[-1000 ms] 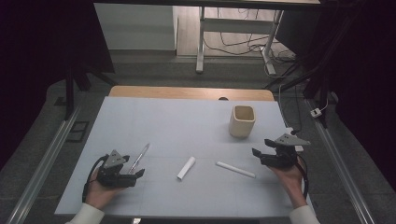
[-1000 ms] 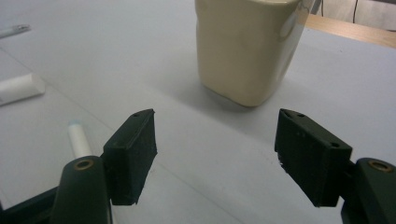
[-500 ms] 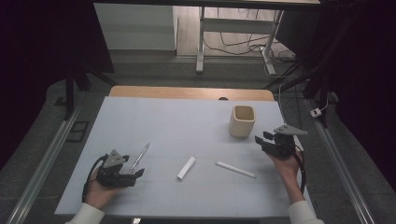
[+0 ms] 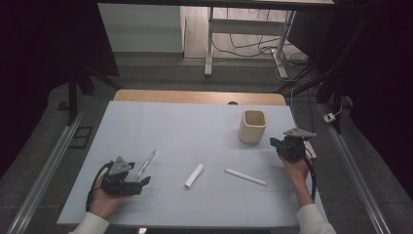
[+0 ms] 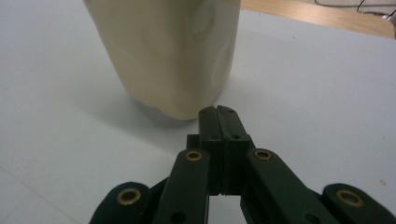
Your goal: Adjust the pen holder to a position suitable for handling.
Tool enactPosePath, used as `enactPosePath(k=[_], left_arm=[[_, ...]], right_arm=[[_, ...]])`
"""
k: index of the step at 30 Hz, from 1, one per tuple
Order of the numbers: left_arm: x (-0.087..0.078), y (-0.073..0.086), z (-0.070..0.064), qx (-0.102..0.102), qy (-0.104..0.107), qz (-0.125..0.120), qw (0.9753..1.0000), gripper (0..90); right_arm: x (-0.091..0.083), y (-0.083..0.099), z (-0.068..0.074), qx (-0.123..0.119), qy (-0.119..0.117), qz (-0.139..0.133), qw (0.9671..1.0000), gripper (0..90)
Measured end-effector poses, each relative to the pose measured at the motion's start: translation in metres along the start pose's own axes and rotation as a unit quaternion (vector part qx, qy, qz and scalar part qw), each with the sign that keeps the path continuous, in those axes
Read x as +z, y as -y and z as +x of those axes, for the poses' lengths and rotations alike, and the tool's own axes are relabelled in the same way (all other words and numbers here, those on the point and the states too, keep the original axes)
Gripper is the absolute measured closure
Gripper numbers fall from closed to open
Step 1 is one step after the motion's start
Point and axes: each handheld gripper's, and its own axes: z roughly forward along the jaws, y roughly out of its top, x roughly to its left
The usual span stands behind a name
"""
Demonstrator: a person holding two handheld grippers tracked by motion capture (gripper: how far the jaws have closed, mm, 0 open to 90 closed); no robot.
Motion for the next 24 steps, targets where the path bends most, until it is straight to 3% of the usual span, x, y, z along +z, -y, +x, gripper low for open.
enactPosePath(k=[9, 18, 24], left_arm=[[0.001, -0.002, -0.001, -0.002, 0.004, -0.002, 1.0000, 18.4], [0.004, -0.002, -0.003, 0.009, 0.013, 0.000, 0.9999, 18.4], [0.004, -0.001, 0.000, 0.006, 0.015, -0.002, 0.9999, 18.5]], right_arm=[[0.025, -0.010, -0.012, 0.012, 0.005, 0.006, 0.9999, 89.3], [0.042, -0.017, -0.012, 0.009, 0.012, 0.027, 0.9995, 89.3], [0.051, -0.020, -0.013, 0.008, 0.002, 0.036, 0.9993, 89.3]])
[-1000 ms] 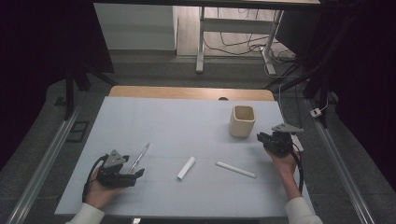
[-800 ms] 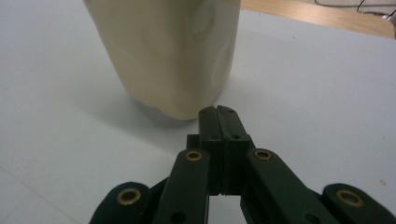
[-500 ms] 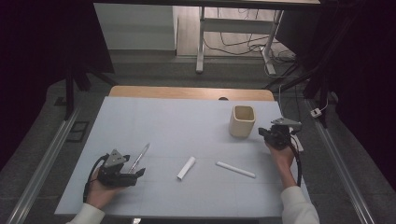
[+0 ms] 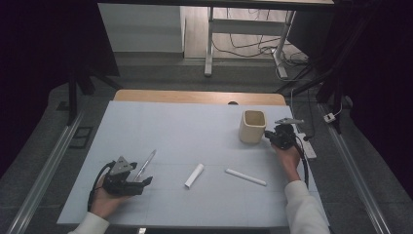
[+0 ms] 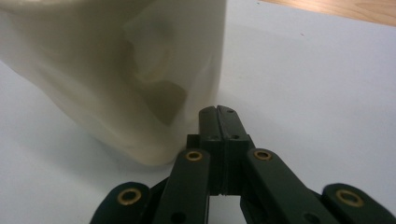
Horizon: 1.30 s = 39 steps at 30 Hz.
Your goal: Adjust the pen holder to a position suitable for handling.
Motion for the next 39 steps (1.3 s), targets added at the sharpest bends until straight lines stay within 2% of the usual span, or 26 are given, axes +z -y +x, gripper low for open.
enactPosePath(k=[4, 9, 28, 39], left_arm=[[0.0003, 0.0005, 0.0009, -0.002, -0.002, 0.001, 1.0000, 18.5], [0.0011, 0.0007, 0.0013, -0.003, 0.000, 0.002, 1.0000, 18.5], [0.0042, 0.0002, 0.0012, -0.003, -0.001, 0.007, 1.0000, 18.5], [0.0043, 0.0002, 0.0011, -0.005, 0.000, 0.006, 1.0000, 18.5]], right_arm=[[0.0055, -0.0032, 0.0018, -0.015, -0.003, 0.004, 0.9999, 89.3], [0.0083, -0.0032, -0.0004, -0.011, -0.008, 0.001, 0.9999, 89.3], [0.0093, -0.0049, -0.0004, -0.033, -0.005, 0.015, 0.9993, 89.4], [0.0098, -0.0051, -0.0004, -0.032, -0.006, 0.013, 0.9994, 89.4]])
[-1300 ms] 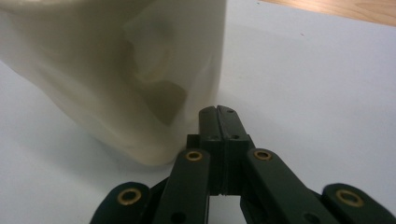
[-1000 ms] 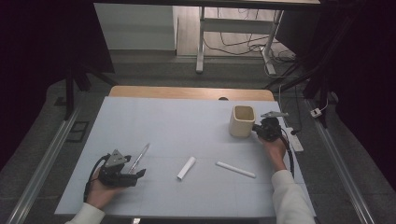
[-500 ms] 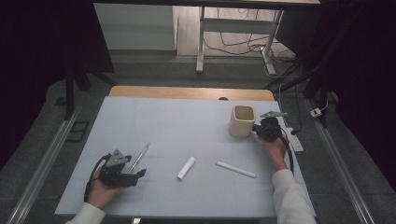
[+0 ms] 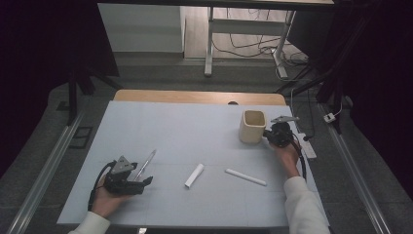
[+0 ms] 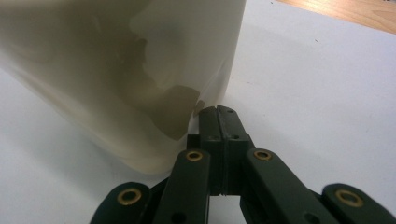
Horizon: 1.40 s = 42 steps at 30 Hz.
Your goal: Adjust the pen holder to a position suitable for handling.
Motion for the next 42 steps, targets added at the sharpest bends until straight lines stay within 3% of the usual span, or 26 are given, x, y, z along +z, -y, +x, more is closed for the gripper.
enactPosePath(k=[4, 9, 36, 42], left_arm=[[0.000, 0.000, 0.001, -0.001, 0.000, 0.000, 1.0000, 18.4], [0.000, 0.000, 0.001, -0.001, 0.000, 0.001, 1.0000, 18.5], [-0.001, 0.000, 0.001, 0.002, 0.001, 0.000, 1.0000, 18.4], [-0.001, 0.001, 0.001, 0.004, 0.001, 0.001, 1.0000, 18.4]], right_arm=[[0.000, -0.001, 0.000, -0.001, 0.002, 0.003, 1.0000, 89.4], [0.003, -0.001, 0.003, -0.005, -0.014, -0.002, 0.9999, 89.4], [0.026, -0.025, 0.039, -0.049, -0.029, 0.014, 0.9982, 89.4], [0.030, -0.030, 0.044, -0.043, -0.037, 0.011, 0.9983, 89.4]])
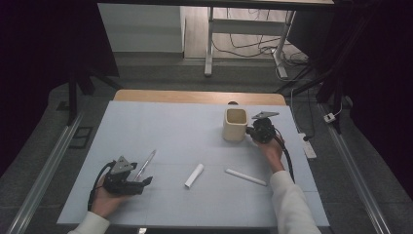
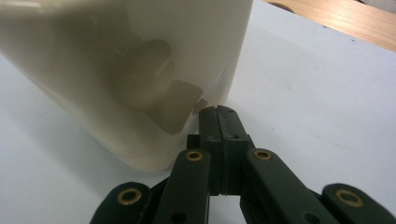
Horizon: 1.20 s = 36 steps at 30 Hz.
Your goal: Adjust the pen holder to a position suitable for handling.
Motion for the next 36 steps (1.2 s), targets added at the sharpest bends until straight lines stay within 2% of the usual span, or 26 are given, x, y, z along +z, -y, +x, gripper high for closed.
enactPosePath(k=[8, 15, 26, 36], left_arm=[[0.000, 0.000, -0.001, 0.000, 0.002, -0.001, 1.0000, 18.5], [-0.001, 0.000, -0.001, 0.000, 0.002, -0.002, 1.0000, 18.5], [-0.001, 0.000, -0.001, 0.002, 0.005, -0.003, 1.0000, 18.5], [-0.002, 0.001, -0.002, 0.003, 0.006, -0.005, 1.0000, 18.4]], right_arm=[[0.007, -0.008, 0.010, -0.008, -0.004, 0.006, 0.9999, 89.4], [0.014, -0.013, 0.020, -0.007, -0.018, 0.001, 0.9998, 89.4], [0.024, -0.025, 0.034, -0.019, -0.020, 0.012, 0.9995, 89.4], [0.029, -0.030, 0.041, -0.025, -0.027, 0.010, 0.9993, 89.4]])
